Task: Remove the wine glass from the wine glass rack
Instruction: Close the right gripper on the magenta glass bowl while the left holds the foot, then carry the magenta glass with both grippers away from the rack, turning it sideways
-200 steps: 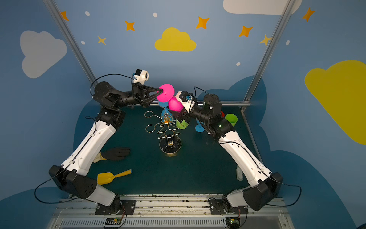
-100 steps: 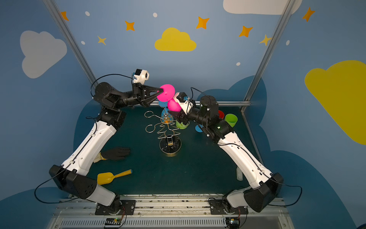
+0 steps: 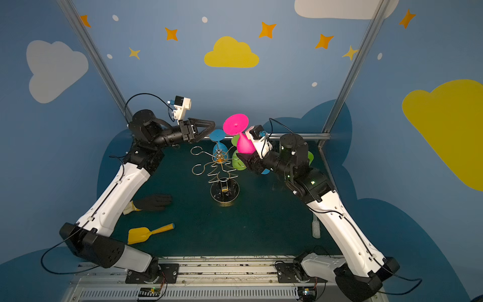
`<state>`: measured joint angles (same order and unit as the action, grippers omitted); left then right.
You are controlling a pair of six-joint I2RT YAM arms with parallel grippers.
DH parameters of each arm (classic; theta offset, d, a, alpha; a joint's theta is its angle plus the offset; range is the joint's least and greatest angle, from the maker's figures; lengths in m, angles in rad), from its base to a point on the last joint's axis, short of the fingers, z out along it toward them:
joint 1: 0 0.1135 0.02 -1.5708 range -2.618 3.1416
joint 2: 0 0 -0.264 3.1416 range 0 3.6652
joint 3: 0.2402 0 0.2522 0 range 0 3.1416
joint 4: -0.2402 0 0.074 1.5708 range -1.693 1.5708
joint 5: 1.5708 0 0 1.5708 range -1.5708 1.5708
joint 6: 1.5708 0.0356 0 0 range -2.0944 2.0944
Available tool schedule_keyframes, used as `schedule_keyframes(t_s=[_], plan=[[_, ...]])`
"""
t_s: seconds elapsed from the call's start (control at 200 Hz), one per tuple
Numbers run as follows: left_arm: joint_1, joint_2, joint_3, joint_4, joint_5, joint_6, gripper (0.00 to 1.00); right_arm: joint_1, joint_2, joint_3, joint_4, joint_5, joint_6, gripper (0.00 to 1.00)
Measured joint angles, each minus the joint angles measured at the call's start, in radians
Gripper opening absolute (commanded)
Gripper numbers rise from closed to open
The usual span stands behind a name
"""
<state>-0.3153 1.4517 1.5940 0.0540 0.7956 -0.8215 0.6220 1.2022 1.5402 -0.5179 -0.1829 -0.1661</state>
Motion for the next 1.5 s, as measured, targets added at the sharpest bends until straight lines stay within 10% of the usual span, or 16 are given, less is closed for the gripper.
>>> schedule_keyframes(t_s=[0.506, 1.502], plan=[[-0.130, -0.162, -0.278, 0.174, -0.316, 0.972, 0.56, 0.002, 0.081, 0.192, -0.307, 0.025, 0.081, 0.33], [-0.179, -0.141, -0.257, 0.261, -0.339, 1.205, 0.45, 0.079, 0.231, 0.274, -0.384, -0.090, 0.099, 0.24]])
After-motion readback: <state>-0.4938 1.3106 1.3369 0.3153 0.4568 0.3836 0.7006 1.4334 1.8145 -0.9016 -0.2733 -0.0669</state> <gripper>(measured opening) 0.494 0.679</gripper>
